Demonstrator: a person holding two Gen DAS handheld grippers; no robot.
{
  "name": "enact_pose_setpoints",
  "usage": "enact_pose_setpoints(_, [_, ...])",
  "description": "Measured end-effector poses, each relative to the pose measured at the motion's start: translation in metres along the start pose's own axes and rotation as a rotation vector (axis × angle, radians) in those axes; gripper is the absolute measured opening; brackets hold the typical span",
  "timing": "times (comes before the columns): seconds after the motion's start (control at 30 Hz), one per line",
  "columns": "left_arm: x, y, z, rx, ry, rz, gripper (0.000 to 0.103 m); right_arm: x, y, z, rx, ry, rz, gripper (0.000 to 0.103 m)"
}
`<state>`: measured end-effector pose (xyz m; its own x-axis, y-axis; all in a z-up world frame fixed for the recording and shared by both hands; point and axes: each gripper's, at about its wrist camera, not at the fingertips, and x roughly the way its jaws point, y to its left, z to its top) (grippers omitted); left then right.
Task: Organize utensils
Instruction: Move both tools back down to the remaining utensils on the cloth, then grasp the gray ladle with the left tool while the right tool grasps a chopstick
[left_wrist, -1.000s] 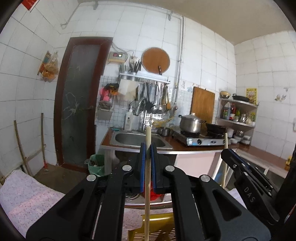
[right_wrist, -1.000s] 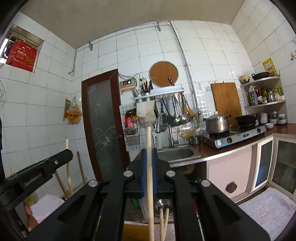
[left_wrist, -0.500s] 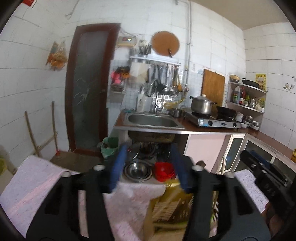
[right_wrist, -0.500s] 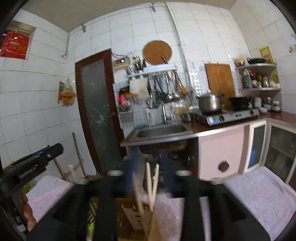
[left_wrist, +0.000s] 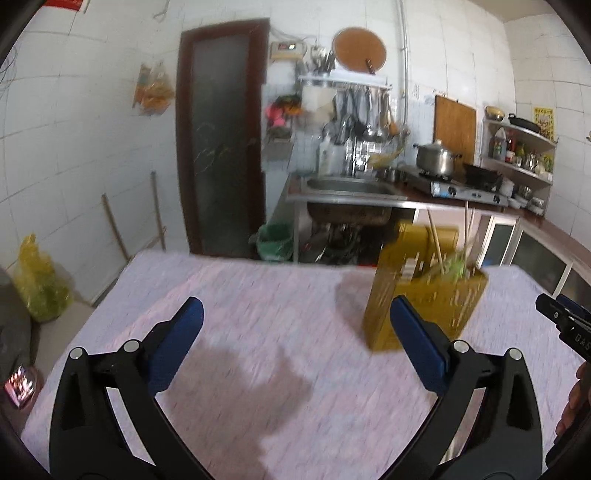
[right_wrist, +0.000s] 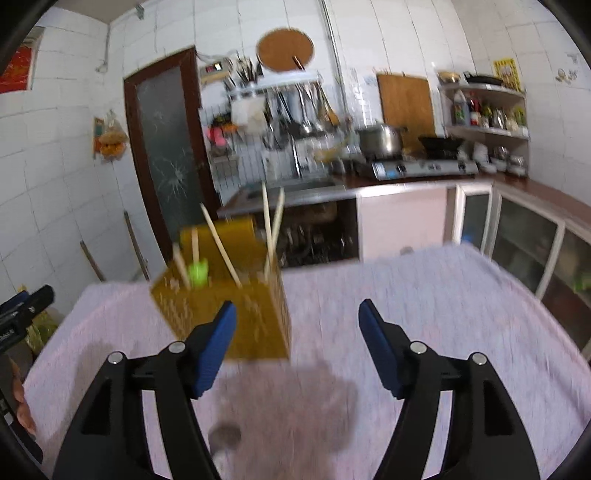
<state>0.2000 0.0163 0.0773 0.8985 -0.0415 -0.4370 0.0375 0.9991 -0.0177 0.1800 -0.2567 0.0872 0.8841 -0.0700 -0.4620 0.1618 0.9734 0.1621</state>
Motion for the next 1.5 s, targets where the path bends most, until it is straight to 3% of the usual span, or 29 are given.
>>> enact_pose_setpoints(0.33, [0.001,0.013,-0.077,0.04,0.139,0.016,0.098,-0.018,0.02,-0.076,-0.051,0.103,-0.045,0.068])
enact_pose_setpoints(0.57, [0.014,0.007,-0.097,0.064,0.211,-0.023,0.098,-0.02,0.026,-0.109,-0.055,0.173,-0.074,0.068])
enact_pose_setpoints(0.77, [0.029,-0.004,-0.111,0.091,0.297,-0.05,0.098,-0.015,0.022,-0.113,-0.025,0.224,-0.114,0.068])
enact_pose_setpoints(0.93, [0.043,-0.011,-0.123,0.101,0.369,-0.057,0.098,0.004,0.02,-0.117,0.007,0.317,-0.145,0.068])
enact_pose_setpoints(1.1, [0.049,-0.015,-0.123,0.096,0.39,-0.065,0.098,0.021,0.02,-0.12,0.035,0.376,-0.184,0.066])
enact_pose_setpoints(1.27, [0.053,-0.02,-0.122,0.098,0.398,-0.06,0.098,0.029,0.031,-0.115,-0.002,0.394,-0.225,0.041])
enact_pose_setpoints(1.33, [0.054,-0.024,-0.121,0.097,0.404,-0.061,0.098,0.03,0.035,-0.114,-0.014,0.397,-0.2,0.021])
enact_pose_setpoints(1.37, [0.054,-0.026,-0.121,0.099,0.405,-0.062,0.098,0.03,0.037,-0.114,-0.019,0.397,-0.187,0.017])
enact_pose_setpoints(1.5, [0.056,-0.042,-0.115,0.119,0.402,-0.079,0.098,0.029,0.03,-0.112,-0.016,0.395,-0.142,0.01])
